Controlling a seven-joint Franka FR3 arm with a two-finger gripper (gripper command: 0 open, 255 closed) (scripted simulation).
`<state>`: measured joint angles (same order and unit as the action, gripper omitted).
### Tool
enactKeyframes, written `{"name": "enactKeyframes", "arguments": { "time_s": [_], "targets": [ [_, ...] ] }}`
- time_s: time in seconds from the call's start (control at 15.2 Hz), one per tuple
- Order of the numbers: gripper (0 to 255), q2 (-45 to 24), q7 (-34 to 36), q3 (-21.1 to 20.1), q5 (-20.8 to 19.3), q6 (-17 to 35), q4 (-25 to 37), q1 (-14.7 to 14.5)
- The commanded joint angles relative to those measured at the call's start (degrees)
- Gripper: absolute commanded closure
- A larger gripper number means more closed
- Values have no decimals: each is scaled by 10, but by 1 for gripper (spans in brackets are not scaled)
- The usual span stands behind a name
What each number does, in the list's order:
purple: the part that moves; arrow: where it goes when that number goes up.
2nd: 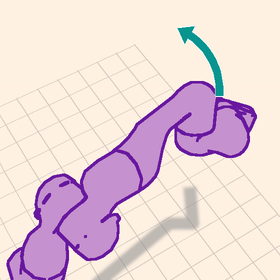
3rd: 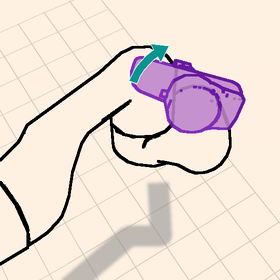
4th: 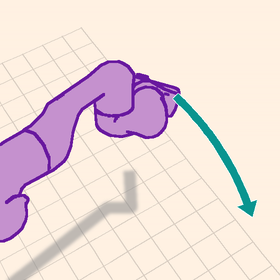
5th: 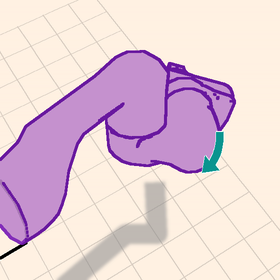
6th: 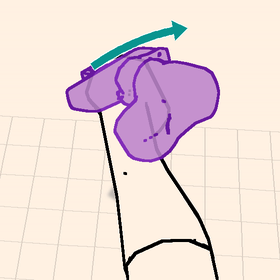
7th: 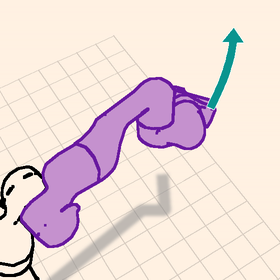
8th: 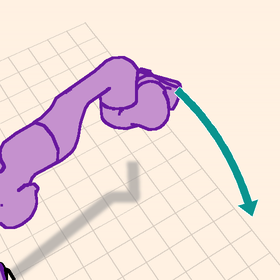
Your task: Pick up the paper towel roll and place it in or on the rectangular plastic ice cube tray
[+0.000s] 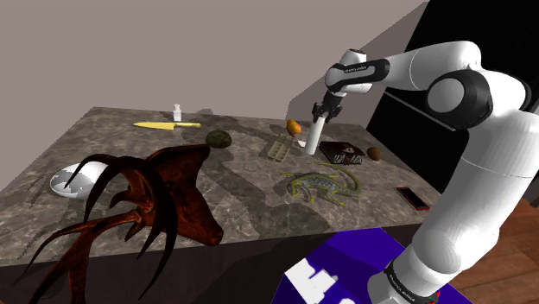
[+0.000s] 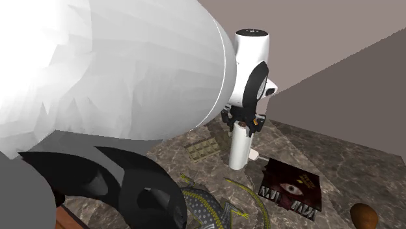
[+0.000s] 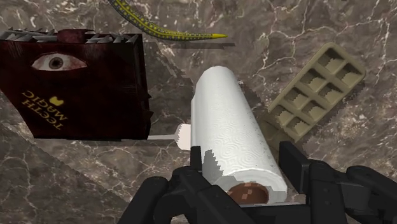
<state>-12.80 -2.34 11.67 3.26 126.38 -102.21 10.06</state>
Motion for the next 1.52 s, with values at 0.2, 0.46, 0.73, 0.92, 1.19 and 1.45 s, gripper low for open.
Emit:
{"name": "enactKeyframes", "arguments": {
  "time_s": [0.2,0.46,0.73,0.92,1.19,1.45],
  "targets": [
    [255,9,2,1,-3,-35,26,0],
    [255,15,3,2,-5,-65,50,0],
    [255,18,4,2,-6,-88,71,0],
    [255,-13,30,-7,-8,-131,145,-13],
    [255,-69,62,-18,-8,-198,267,-29],
    [255,-154,91,-27,-5,-287,439,-39]
  ]
}}
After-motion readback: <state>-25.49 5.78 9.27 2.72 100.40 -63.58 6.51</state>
